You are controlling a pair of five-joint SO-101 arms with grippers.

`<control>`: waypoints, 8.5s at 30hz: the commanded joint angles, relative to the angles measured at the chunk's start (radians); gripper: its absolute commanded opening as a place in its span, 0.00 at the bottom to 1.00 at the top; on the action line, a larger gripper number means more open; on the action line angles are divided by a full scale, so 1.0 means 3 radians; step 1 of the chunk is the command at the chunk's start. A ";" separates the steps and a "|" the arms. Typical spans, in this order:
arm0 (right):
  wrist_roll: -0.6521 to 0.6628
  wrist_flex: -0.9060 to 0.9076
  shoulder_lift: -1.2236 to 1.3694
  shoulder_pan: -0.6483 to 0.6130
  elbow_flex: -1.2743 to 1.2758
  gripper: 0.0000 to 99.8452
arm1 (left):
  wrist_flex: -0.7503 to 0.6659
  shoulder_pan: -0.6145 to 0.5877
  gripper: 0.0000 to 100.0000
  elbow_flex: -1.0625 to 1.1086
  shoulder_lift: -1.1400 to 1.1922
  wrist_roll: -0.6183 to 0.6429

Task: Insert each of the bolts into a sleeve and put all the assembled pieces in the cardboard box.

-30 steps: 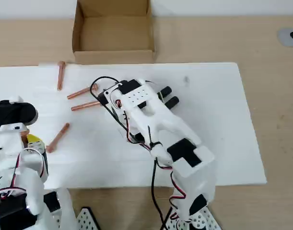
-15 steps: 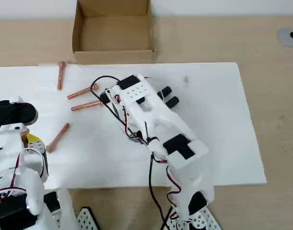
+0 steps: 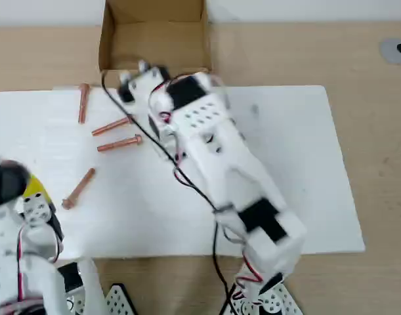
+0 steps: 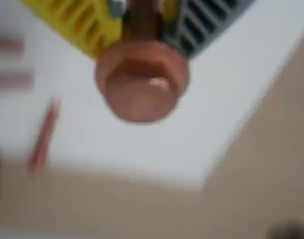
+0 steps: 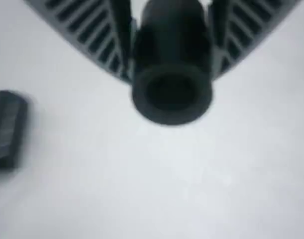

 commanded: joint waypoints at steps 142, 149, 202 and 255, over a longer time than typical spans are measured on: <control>0.0036 -0.3524 -0.5772 -0.1092 0.5577 0.01 | -0.1263 0.2931 0.01 0.0992 -0.0427 0.1125; 0.0036 -0.3524 -0.5772 -0.1087 0.5582 0.01 | -0.1238 0.3110 0.01 0.1008 -0.0427 0.1222; 0.0041 -0.3514 -0.5746 -0.1087 0.5593 0.01 | -0.0742 0.3120 0.00 0.0522 -0.0401 0.1555; -0.0307 -0.3734 0.1649 0.0969 -0.1573 0.01 | -0.0409 0.0061 0.10 0.1565 -0.0422 0.0440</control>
